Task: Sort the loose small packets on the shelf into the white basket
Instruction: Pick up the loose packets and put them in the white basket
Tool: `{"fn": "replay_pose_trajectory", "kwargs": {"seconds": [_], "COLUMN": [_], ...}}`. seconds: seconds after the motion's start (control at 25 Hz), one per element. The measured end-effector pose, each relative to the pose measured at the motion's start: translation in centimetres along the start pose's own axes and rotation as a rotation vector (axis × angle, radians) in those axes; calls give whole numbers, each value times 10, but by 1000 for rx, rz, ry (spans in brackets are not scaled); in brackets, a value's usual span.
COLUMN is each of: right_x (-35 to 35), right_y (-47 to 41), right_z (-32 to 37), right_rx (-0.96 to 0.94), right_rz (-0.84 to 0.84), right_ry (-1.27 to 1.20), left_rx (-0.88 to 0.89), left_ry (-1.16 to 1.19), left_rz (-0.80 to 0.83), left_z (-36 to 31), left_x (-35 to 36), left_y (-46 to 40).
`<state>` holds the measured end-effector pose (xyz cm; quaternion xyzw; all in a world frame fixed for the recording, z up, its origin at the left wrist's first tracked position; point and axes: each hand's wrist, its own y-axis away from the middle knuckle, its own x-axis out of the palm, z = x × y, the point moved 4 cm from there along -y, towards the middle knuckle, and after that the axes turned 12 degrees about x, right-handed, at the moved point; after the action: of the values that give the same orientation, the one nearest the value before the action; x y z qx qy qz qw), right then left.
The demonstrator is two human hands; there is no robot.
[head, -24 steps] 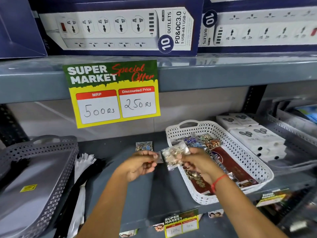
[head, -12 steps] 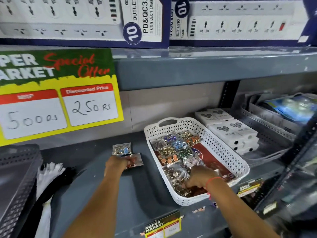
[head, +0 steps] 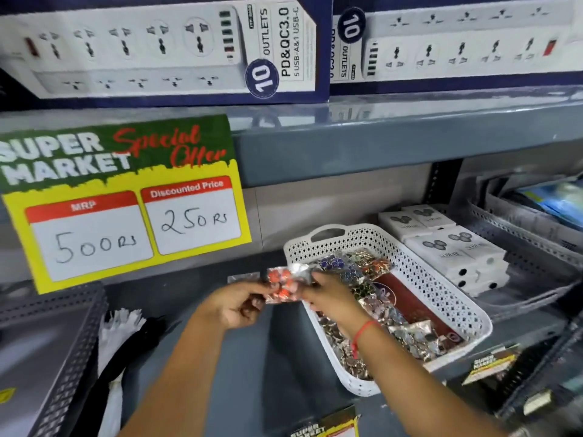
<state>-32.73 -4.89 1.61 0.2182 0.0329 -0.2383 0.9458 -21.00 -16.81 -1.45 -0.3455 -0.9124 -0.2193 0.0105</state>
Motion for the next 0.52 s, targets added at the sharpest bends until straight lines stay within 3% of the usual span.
{"fn": "replay_pose_trajectory", "kwargs": {"seconds": [0.12, 0.24, 0.32, 0.4, 0.52], "right_x": [-18, -91, -136, -165, -177], "right_y": [-15, -28, -35, -48, -66], "right_z": [-3, -14, -21, -31, -42], "right_rx": [59, 132, 209, 308, 421], "right_rz": [-20, -197, -308, -352, -329], "right_ry": [-211, -236, -121, 27, 270], "left_rx": [89, 297, 378, 277, 185], "left_ry": [-107, -288, -570, -1004, -1118], "left_rz": [15, -297, -493, -545, -515], "left_z": [-3, -5, -3, 1, 5], "left_x": [19, -5, -27, -44, -55], "left_y": [-4, -23, -32, -42, -56]}}
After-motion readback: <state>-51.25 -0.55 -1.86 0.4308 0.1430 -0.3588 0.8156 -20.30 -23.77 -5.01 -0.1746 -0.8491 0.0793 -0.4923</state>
